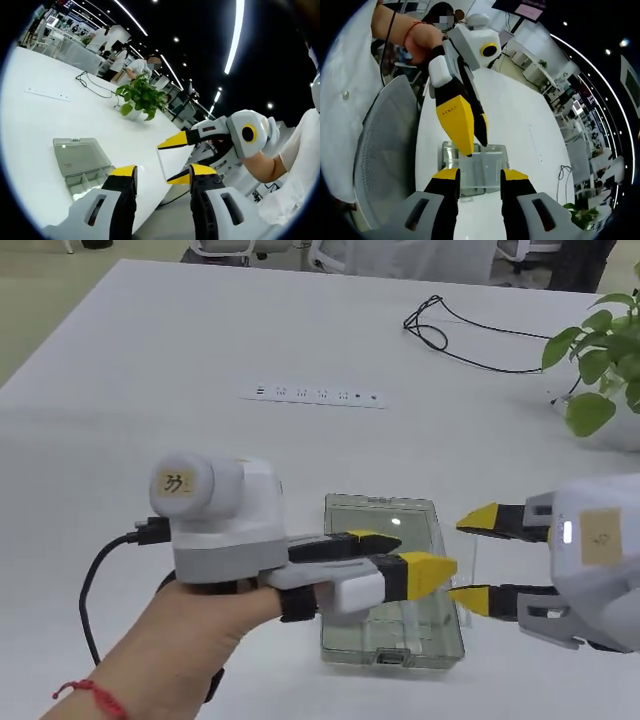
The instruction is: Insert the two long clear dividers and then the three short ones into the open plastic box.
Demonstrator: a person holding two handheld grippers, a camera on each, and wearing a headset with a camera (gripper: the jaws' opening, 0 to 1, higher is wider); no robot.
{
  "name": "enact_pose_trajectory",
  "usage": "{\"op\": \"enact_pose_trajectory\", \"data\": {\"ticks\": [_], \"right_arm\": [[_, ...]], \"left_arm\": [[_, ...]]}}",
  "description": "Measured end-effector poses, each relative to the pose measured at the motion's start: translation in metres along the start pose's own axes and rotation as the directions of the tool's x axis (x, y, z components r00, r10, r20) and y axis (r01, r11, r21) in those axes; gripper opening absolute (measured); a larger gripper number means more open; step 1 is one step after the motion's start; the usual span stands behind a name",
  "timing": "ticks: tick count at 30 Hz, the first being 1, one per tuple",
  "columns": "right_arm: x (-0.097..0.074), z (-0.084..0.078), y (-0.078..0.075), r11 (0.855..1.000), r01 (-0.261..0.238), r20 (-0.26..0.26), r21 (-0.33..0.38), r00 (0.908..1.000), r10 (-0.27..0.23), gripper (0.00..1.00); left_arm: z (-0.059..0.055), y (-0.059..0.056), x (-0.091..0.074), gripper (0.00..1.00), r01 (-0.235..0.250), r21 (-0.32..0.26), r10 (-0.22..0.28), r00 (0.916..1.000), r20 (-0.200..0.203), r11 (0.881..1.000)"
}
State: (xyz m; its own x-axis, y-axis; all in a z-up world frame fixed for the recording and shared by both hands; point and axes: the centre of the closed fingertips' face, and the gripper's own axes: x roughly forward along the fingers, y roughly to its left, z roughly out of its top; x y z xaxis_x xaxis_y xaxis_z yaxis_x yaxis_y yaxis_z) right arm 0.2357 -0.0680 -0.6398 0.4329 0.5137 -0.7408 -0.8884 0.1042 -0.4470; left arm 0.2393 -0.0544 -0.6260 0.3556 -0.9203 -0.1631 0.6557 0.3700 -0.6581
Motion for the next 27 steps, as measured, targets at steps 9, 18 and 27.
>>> {"op": "enact_pose_trajectory", "data": {"ticks": [9, 18, 27], "right_arm": [[-0.003, 0.011, 0.002, 1.0, -0.002, 0.011, -0.024, 0.9999, 0.002, 0.33], [-0.003, 0.018, 0.003, 0.998, -0.008, 0.013, -0.055, 0.9999, 0.009, 0.33], [-0.002, 0.017, 0.004, 0.997, -0.014, 0.003, -0.071, 0.9999, 0.014, 0.33]], "left_arm": [[-0.005, -0.001, 0.003, 0.2, 0.019, -0.055, -0.019, 0.9998, -0.008, 0.998], [-0.006, -0.003, 0.004, 0.04, 0.041, -0.099, -0.042, 0.9991, -0.009, 0.994], [-0.009, -0.003, 0.004, 0.0, 0.048, -0.1, -0.05, 0.9986, -0.019, 0.994]]}}
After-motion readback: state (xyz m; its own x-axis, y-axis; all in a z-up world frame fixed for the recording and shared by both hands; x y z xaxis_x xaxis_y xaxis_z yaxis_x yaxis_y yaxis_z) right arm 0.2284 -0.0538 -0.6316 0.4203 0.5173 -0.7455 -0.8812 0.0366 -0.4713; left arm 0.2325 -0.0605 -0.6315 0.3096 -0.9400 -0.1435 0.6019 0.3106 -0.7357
